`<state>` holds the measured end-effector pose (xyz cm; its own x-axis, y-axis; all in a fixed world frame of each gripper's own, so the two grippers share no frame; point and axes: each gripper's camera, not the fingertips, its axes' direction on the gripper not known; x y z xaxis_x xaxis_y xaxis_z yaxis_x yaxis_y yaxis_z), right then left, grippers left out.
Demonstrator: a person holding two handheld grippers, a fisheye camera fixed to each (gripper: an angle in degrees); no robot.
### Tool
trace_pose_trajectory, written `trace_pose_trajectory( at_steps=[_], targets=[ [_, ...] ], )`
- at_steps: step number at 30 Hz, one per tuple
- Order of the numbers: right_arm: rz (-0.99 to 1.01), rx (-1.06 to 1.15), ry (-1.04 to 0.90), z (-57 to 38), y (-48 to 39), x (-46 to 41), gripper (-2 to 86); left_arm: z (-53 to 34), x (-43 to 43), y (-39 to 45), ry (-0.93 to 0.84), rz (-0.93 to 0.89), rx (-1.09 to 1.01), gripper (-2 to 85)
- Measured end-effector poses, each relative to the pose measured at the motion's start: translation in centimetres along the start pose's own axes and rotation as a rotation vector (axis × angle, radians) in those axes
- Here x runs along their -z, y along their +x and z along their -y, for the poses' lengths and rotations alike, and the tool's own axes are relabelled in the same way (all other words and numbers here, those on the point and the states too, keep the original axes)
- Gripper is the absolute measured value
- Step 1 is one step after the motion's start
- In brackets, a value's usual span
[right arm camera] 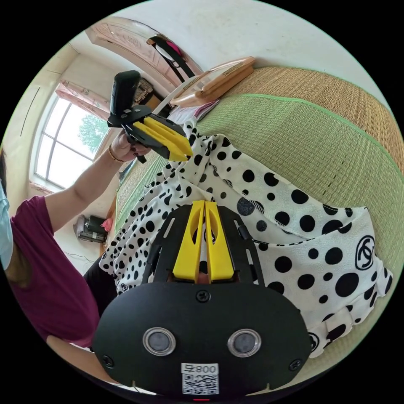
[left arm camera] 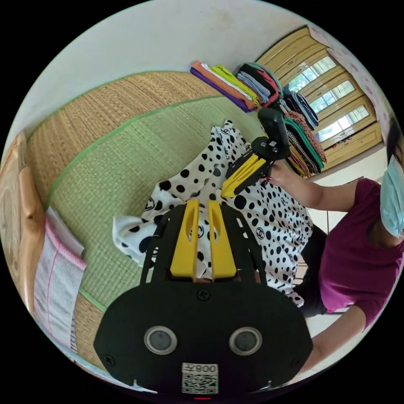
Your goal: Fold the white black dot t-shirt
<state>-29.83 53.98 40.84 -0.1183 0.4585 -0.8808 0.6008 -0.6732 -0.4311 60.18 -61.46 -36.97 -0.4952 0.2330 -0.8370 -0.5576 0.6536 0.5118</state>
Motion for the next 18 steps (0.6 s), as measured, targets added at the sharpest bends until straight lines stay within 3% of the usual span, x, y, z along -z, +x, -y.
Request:
trace_pose_trajectory(
  at_steps=[10,18],
  targets=[
    [0.031,-0.027,-0.008,-1.0,0.2,-0.1,0.1,-3.7,1.1,-0.6,0.112,0.322,0.218,0.3],
    [0.078,-0.055,0.020,-1.9,0.7,-0.1,0.0,-6.2,2.8,2.0,0.228,0.172,0.181,0.6]
  ],
)
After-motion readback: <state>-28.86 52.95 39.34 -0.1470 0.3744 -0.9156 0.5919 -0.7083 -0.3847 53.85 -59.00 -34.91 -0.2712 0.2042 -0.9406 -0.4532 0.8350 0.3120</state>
